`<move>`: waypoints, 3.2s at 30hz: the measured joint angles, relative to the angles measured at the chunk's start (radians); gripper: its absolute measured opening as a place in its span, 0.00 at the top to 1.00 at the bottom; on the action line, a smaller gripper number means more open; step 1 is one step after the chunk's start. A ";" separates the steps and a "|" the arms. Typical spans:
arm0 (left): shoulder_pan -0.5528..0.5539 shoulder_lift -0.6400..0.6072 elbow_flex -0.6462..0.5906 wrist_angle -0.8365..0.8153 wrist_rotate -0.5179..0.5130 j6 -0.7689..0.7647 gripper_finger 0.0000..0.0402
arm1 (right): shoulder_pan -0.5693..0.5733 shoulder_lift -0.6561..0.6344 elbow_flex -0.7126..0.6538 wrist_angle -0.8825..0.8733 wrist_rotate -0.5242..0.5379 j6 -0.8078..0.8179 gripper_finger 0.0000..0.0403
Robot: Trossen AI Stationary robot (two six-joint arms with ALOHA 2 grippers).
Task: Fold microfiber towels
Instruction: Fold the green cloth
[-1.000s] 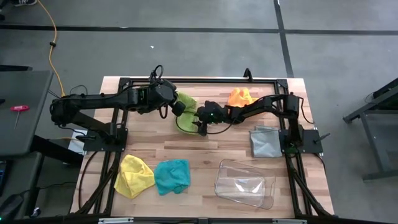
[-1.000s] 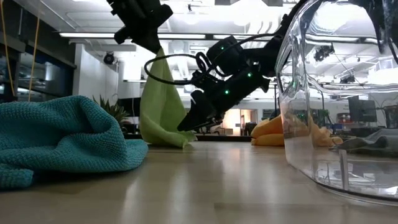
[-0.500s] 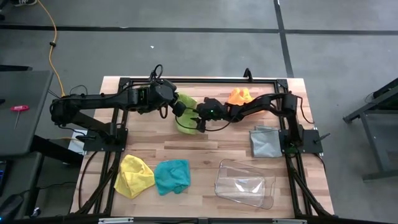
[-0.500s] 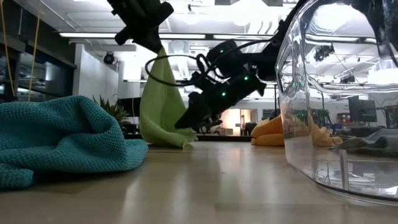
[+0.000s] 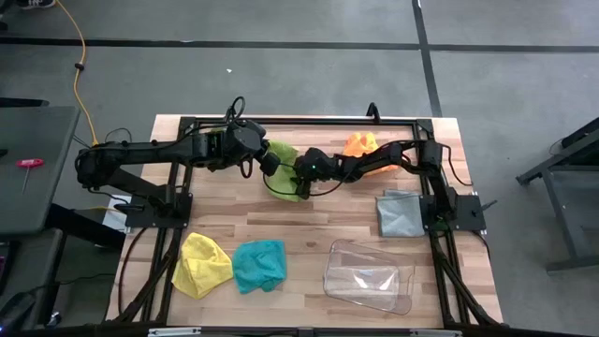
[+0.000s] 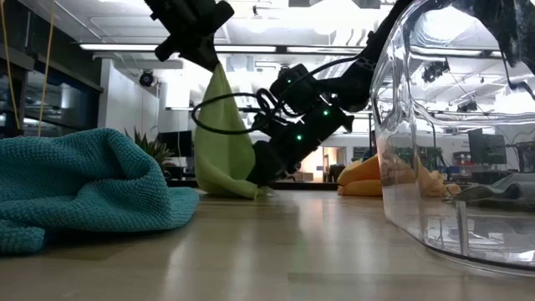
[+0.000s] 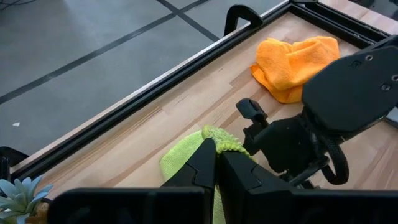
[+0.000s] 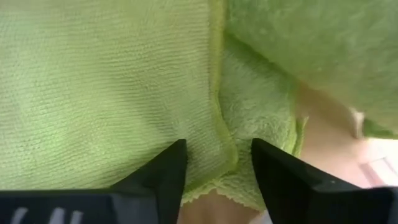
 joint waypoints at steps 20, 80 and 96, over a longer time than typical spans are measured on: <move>0.000 0.000 0.000 0.003 0.000 -0.005 1.00 | 0.009 -0.017 0.000 0.002 -0.006 0.027 0.81; 0.000 0.000 0.000 0.003 0.000 -0.006 1.00 | 0.011 -0.052 -0.001 -0.049 -0.017 0.030 0.68; 0.000 0.000 0.000 0.003 0.000 -0.005 1.00 | 0.011 -0.051 -0.001 -0.047 -0.017 0.030 0.98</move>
